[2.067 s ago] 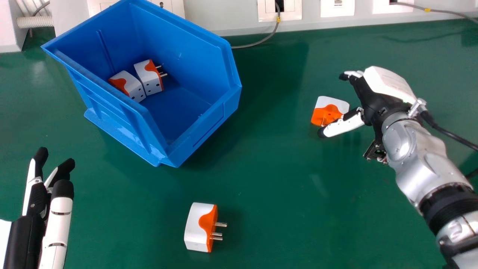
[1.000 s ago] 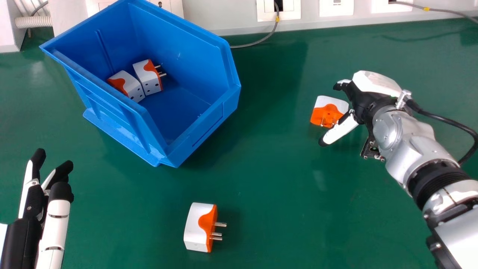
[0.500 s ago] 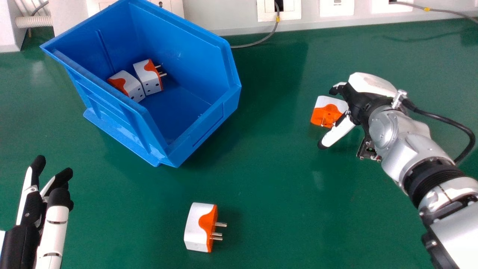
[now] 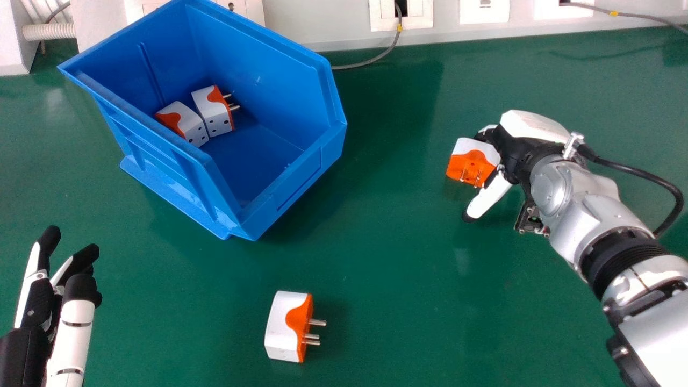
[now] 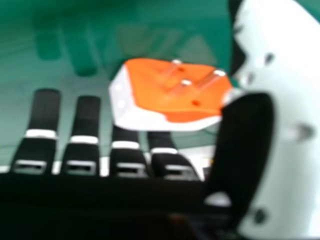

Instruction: Pick all objects and put in blue box

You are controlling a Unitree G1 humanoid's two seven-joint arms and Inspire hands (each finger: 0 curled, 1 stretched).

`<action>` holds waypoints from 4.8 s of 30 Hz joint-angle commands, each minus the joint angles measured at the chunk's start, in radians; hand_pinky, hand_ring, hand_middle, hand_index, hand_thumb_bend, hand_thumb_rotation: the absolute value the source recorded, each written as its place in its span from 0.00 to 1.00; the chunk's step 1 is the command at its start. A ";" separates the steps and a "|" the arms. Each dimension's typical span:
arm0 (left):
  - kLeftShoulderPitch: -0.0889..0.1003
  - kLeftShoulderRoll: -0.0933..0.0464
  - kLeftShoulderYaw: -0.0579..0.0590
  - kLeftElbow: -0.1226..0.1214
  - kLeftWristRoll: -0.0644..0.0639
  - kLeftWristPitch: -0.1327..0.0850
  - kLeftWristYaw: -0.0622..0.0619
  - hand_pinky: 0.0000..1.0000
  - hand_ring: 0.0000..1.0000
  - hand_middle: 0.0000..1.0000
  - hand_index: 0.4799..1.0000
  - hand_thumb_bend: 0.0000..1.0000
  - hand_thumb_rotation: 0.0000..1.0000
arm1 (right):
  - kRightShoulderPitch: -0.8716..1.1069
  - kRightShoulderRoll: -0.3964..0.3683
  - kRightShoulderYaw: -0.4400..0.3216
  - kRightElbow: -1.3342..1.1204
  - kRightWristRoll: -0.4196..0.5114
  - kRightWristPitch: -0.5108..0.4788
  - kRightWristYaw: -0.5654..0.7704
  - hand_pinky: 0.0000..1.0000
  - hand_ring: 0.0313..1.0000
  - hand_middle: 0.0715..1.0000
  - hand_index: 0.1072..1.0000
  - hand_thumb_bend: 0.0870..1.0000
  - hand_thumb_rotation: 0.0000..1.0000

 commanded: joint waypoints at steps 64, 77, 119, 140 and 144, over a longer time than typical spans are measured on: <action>0.109 -0.062 -0.008 -0.061 -0.004 -0.080 0.001 0.82 0.89 0.87 0.89 0.55 0.96 | -0.076 0.032 0.055 0.014 -0.014 -0.023 -0.039 0.65 0.78 0.83 0.78 0.65 0.22; 0.137 -0.076 -0.009 -0.088 -0.003 -0.084 -0.002 0.82 0.88 0.87 0.88 0.57 0.96 | -0.060 0.038 0.049 0.006 0.001 -0.005 -0.012 0.64 0.74 0.79 0.80 0.64 0.20; 0.222 -0.072 -0.011 -0.167 -0.050 -0.061 -0.036 0.82 0.89 0.87 0.88 0.56 0.94 | 0.003 0.050 0.046 -0.010 0.001 -0.004 -0.226 0.41 0.43 0.48 0.45 0.47 0.01; 0.152 -0.074 -0.029 -0.158 0.002 -0.030 -0.016 0.80 0.88 0.87 0.88 0.50 0.91 | 0.016 0.028 -0.008 -0.045 0.039 -0.068 -0.295 0.41 0.43 0.48 0.39 0.46 0.00; 0.128 -0.074 -0.034 -0.154 0.015 -0.018 -0.011 0.80 0.88 0.87 0.88 0.49 0.91 | 0.026 0.014 -0.023 -0.071 0.050 -0.103 -0.307 0.42 0.42 0.48 0.39 0.46 0.00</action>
